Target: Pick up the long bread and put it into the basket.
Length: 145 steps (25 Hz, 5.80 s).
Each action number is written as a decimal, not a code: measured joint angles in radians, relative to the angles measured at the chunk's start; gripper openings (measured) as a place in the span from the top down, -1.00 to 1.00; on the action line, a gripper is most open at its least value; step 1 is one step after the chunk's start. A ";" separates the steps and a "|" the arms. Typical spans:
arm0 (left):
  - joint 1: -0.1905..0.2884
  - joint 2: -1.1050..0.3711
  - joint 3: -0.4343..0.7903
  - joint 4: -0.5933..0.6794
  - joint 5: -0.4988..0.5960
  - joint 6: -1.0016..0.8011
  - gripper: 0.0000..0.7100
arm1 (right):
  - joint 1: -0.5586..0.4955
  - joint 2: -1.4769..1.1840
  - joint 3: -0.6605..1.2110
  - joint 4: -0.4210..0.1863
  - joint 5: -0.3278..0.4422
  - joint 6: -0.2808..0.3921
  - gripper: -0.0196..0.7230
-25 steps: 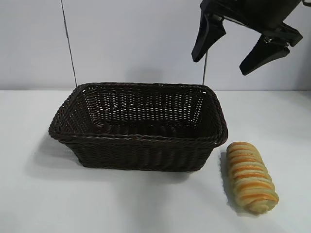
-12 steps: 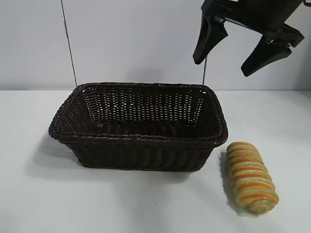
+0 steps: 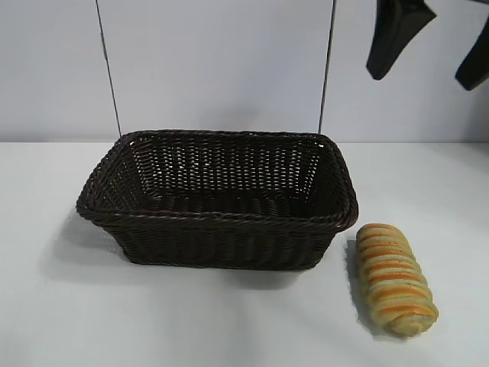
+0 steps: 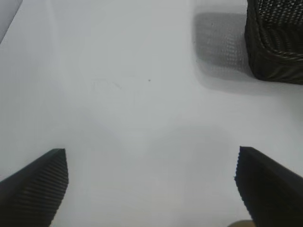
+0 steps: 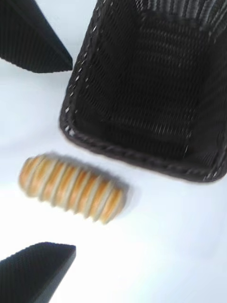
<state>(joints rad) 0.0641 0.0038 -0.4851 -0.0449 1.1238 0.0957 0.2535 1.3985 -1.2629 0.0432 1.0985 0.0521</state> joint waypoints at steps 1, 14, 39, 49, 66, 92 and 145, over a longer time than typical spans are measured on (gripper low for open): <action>0.000 0.000 0.000 0.000 0.000 0.000 -0.95 | 0.000 -0.007 0.029 -0.001 -0.010 -0.001 -0.92; 0.000 -0.003 0.000 0.000 0.000 -0.001 -0.95 | 0.000 -0.034 0.421 -0.035 -0.324 -0.004 -0.92; 0.000 -0.016 0.000 0.000 0.001 -0.002 -0.95 | 0.000 0.255 0.648 0.017 -0.889 0.003 -0.73; 0.000 -0.016 0.000 0.000 0.001 -0.002 -0.95 | 0.003 0.265 0.648 0.053 -0.904 0.003 0.52; 0.000 -0.016 0.000 0.000 0.001 -0.003 -0.95 | 0.003 0.104 0.406 0.067 -0.570 0.007 0.81; 0.000 -0.016 0.000 0.000 0.001 -0.003 -0.95 | 0.063 0.161 -0.056 0.099 -0.257 -0.131 0.83; 0.000 -0.016 0.000 -0.001 0.001 -0.004 -0.95 | 0.226 0.508 -0.599 -0.128 -0.044 -0.147 -0.92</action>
<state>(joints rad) 0.0641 -0.0122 -0.4851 -0.0458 1.1247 0.0914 0.4791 1.9062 -1.8614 -0.0846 1.0546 -0.0945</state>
